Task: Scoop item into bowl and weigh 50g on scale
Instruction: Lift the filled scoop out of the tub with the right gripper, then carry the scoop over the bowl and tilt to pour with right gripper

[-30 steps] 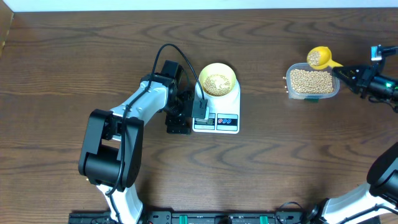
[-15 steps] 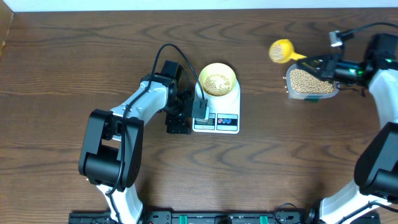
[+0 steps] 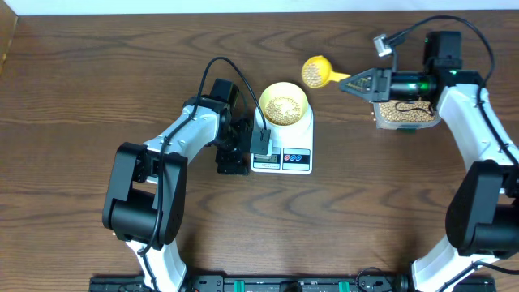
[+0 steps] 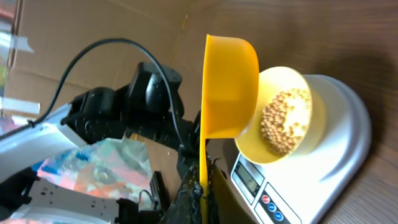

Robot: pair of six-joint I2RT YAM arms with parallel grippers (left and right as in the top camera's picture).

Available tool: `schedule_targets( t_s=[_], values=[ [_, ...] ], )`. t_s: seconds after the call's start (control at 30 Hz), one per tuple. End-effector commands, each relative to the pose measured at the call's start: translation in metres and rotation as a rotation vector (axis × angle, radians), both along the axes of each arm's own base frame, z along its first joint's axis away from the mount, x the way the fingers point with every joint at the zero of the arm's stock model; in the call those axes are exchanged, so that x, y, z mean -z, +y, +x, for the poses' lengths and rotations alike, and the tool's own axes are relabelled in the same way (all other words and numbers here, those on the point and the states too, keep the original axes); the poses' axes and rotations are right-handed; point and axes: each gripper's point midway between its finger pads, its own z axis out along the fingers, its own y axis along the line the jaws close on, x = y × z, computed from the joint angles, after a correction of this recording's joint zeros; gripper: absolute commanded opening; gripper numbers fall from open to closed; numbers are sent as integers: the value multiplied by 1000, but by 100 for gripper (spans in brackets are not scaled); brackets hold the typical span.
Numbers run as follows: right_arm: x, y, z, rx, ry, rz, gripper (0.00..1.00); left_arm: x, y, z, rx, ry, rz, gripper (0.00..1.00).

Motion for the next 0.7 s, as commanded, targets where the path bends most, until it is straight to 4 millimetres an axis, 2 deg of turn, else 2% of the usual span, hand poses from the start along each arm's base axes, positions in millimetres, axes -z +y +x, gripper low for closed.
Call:
schedule_targets(
  t_s=[0.0,0.27,0.67],
  values=[
    [-2,13,-6,-26,-11,-12,1,5,-4,-9,23,28,-12,98],
    [24,26,-1,6,-19,-180,1,5,-4,-9,23,28,-12,98],
    [37,56,-10,-102,-181,-299,1,5,-4,-9,23,28,-12,98]
  ],
)
